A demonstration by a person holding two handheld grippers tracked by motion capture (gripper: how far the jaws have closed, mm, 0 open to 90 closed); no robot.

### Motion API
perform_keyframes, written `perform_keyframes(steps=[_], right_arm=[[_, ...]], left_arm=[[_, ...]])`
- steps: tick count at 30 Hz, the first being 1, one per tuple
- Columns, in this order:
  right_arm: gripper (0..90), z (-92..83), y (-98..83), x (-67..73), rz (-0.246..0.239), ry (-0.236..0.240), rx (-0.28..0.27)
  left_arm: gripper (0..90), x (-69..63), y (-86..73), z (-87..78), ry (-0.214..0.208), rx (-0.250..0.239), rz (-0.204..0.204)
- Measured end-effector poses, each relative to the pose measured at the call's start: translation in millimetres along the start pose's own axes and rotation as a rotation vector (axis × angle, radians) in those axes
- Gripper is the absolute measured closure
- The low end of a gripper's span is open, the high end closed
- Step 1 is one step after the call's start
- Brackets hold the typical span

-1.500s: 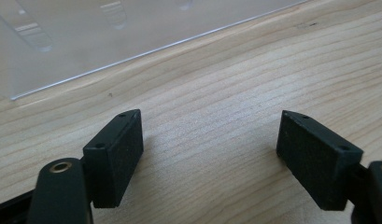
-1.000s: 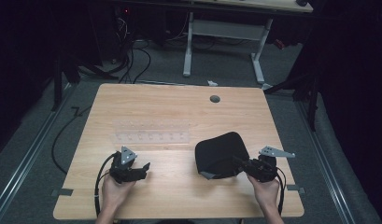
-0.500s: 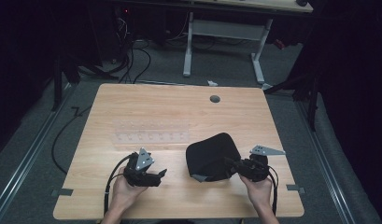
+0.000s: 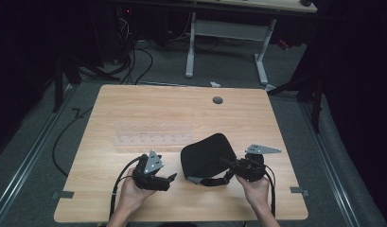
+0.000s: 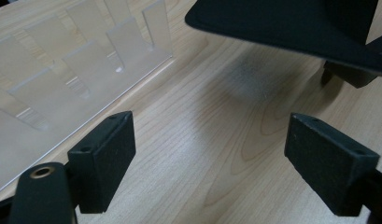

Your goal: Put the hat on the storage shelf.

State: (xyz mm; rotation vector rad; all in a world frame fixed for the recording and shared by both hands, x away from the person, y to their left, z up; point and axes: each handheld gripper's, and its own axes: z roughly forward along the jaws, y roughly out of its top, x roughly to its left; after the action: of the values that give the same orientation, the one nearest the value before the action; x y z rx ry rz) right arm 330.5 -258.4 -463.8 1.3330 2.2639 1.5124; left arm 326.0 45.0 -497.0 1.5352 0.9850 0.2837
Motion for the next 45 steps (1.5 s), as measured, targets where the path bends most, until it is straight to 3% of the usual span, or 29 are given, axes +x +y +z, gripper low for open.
perform_keyframes(steps=[14,26,45], right_arm=[[85.2,17.3,7.1,10.2,-0.007,0.028,0.051],[85.0,23.5,8.0,12.2,0.009,0.038,0.086],[85.0,24.7,11.4,21.0,-0.001,0.066,0.072]], left_arm=[[19.3,-7.8,-0.1,-0.1,-0.033,-0.013,0.020],[20.0,-15.4,-2.3,3.5,-0.045,-0.009,0.068],[32.8,-15.8,-3.2,1.7,-0.036,-0.018,0.114]])
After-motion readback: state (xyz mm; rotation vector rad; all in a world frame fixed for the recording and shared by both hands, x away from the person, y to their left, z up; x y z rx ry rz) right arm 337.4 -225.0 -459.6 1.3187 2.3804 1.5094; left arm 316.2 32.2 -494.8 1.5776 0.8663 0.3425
